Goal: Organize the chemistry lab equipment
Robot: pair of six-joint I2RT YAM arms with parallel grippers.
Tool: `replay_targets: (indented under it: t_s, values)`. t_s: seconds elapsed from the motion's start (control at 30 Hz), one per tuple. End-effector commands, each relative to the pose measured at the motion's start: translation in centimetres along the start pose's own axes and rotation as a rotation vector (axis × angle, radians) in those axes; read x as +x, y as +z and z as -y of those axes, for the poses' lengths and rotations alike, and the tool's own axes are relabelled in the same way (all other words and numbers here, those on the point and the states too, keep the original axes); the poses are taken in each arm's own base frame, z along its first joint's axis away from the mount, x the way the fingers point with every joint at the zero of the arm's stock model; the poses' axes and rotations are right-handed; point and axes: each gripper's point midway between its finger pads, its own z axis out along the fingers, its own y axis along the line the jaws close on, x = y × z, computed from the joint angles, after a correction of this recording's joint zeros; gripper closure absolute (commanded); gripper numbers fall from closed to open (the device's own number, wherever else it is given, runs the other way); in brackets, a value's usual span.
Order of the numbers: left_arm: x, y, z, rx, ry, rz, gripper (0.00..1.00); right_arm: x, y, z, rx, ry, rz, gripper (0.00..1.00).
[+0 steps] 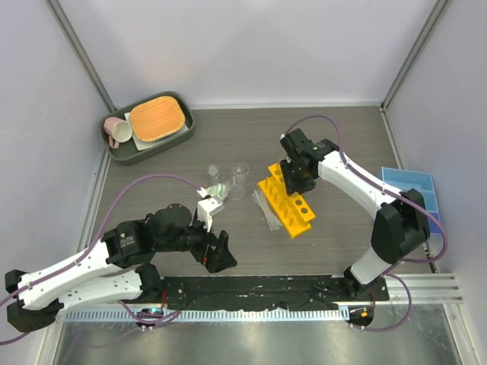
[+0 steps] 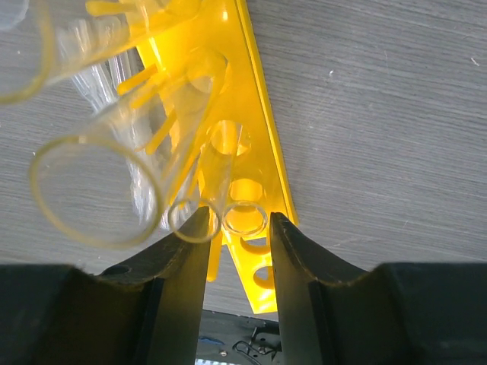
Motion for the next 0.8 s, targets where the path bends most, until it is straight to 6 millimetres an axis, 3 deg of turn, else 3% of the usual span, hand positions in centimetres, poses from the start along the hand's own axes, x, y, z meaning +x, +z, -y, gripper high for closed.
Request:
replay_targets:
  t_s: [0.0, 0.27, 0.4, 0.57, 0.77]
  values:
    - [-1.5, -0.3, 1.1, 0.042, 0.0, 0.044, 0.0, -1.7, -4.1, -0.2, -0.024, 0.014, 0.096, 0.57]
    - [-1.8, -0.6, 1.2, 0.041, -0.006, 0.057, 0.0, -1.3, -8.4, -0.3, -0.024, -0.003, 0.164, 0.57]
    - [-1.9, -0.8, 1.1, 0.031, -0.006, 0.061, 0.0, 0.2, -9.8, -2.5, -0.069, -0.059, 0.173, 0.56]
    - [-2.3, -1.4, 1.2, 0.028, -0.015, 0.084, 0.0, 2.6, -9.5, -5.0, -0.102, -0.125, 0.153, 0.56]
    - [-2.7, -2.3, 1.6, 0.037, -0.04, 0.11, 0.0, 4.1, -6.5, -5.5, -0.108, -0.144, 0.131, 0.56]
